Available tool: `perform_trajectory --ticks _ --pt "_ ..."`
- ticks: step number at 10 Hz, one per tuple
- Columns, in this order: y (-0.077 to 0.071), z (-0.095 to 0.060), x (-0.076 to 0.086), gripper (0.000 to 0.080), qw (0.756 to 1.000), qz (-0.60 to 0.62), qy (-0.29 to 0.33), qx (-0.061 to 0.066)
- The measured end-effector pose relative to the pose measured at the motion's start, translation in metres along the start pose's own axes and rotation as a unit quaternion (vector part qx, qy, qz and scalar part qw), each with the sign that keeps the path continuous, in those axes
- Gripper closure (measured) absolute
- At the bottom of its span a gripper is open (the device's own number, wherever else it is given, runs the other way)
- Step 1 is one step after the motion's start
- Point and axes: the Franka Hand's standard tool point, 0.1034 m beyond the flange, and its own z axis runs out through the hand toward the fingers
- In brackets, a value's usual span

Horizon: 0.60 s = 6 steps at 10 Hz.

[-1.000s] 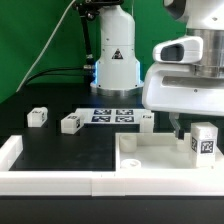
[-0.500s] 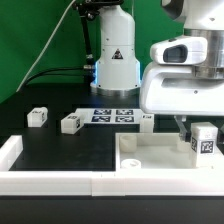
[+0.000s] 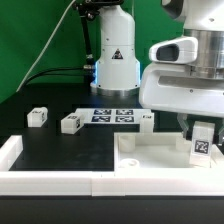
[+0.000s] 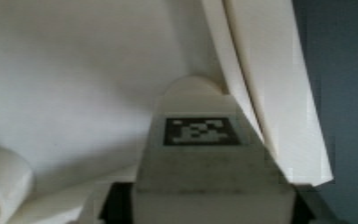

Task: Assemble one leg

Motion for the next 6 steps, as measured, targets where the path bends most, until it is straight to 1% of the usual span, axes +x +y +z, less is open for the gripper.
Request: perform_trajectory --ticks 2,3,5,6 --pt "-0.003 0.0001 -0.0013 0.0508 0.991 0.137 0.003 0.0" --pt "-0.0032 0.0001 -0.0019 0.0508 0.985 0.172 0.004 -0.001" --pt "-0.0022 0.0 -0.0018 0.0508 0.96 0.278 0.003 -0.002" --pt "-0.002 0.0 -0.0018 0.0508 0.954 0.3 0.002 -0.002"
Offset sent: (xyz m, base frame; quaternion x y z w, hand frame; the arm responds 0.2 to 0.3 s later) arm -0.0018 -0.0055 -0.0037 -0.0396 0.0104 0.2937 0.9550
